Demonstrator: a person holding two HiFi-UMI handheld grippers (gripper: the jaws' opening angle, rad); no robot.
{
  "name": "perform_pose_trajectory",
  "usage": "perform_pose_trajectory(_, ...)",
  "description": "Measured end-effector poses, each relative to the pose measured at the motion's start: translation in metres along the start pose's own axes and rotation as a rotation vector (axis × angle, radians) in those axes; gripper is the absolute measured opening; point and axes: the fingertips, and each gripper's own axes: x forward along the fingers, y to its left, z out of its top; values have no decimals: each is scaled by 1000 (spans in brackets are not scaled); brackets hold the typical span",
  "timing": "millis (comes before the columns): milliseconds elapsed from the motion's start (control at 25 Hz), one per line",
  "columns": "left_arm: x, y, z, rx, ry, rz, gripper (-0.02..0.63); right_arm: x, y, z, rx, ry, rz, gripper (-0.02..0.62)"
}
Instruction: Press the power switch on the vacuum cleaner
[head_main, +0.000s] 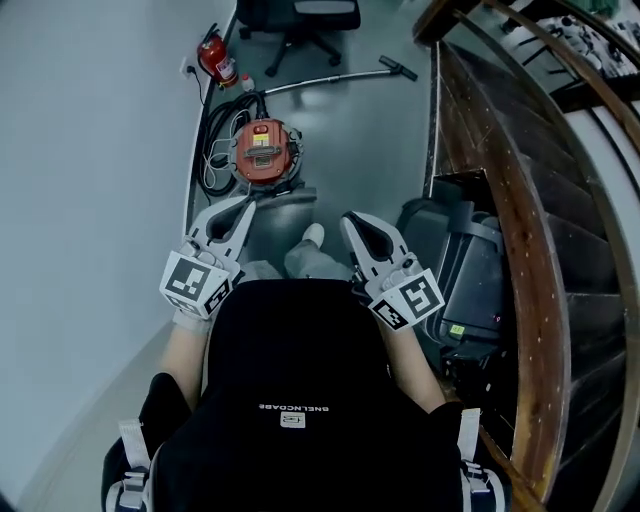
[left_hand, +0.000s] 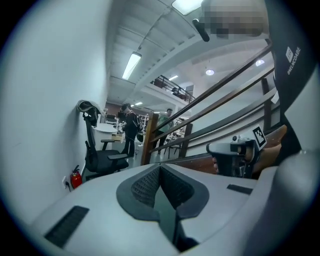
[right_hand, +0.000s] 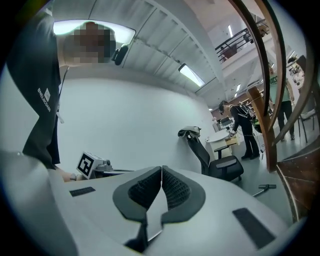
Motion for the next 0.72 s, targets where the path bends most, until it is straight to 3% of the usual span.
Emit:
perform_pose_trajectory(280, 54, 42, -25, 27, 144, 89, 15, 10, -28, 0, 5, 65, 14, 28)
perform_pose_trajectory(720, 129, 131, -95, 20, 380, 51, 15, 52, -46, -17, 53, 143, -50, 28)
